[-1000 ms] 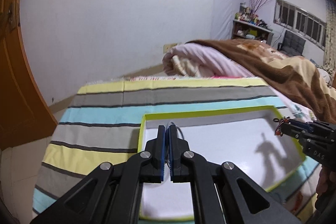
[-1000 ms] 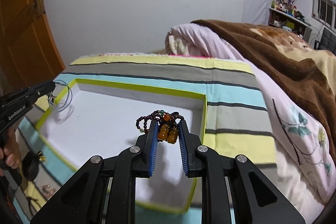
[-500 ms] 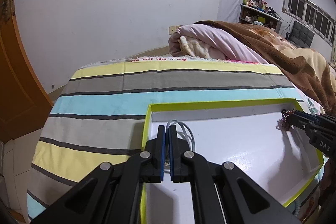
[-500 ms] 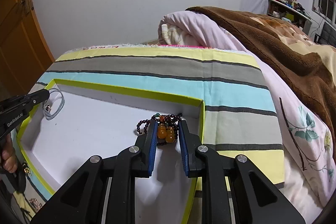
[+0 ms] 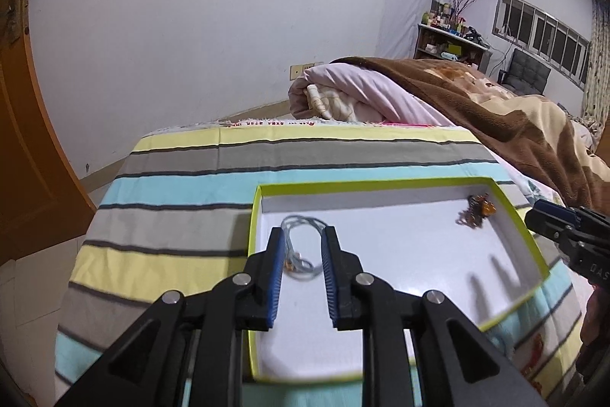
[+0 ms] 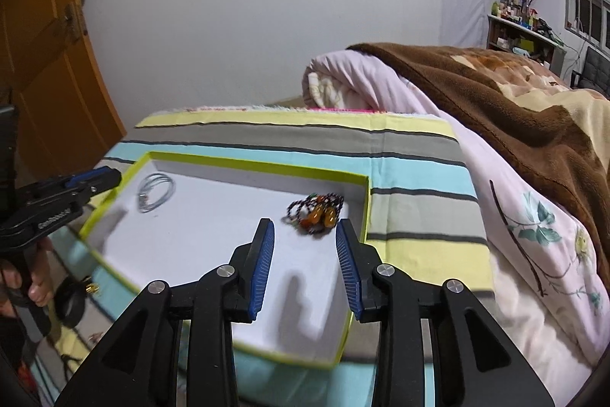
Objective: Organize jewelry
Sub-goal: 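Withdraw both open tools from the green box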
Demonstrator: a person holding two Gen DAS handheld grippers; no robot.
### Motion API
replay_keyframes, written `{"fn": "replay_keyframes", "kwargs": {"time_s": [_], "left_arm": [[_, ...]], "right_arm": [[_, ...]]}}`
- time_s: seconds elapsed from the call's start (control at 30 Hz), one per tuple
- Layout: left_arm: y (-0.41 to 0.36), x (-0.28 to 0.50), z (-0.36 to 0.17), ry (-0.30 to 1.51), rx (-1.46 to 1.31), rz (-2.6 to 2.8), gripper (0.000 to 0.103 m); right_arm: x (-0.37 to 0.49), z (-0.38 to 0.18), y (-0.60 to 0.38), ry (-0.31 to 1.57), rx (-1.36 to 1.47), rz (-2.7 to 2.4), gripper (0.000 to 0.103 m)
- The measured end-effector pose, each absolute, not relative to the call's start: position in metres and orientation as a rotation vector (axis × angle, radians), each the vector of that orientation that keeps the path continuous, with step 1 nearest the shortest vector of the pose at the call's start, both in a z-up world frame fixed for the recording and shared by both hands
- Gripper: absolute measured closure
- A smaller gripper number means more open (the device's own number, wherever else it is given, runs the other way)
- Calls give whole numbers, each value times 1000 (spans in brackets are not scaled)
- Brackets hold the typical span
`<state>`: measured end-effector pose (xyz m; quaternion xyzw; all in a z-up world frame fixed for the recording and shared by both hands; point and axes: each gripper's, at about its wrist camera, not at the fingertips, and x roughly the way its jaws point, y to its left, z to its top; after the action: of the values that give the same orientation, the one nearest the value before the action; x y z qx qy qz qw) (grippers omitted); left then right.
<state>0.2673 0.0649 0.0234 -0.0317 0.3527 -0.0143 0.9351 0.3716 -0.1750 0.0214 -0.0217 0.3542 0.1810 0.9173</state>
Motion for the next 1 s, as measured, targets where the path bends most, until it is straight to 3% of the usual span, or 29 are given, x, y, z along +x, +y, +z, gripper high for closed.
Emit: {"fn": "replay_keyframes", "kwargs": {"time_s": [0.4, 1.0], "left_arm": [[51, 172, 50, 609, -76, -38, 82], [38, 61, 42, 562, -74, -16, 82]], "right_arm": [[273, 42, -187, 630, -51, 403, 68], [167, 33, -202, 598, -25, 424, 68]]}}
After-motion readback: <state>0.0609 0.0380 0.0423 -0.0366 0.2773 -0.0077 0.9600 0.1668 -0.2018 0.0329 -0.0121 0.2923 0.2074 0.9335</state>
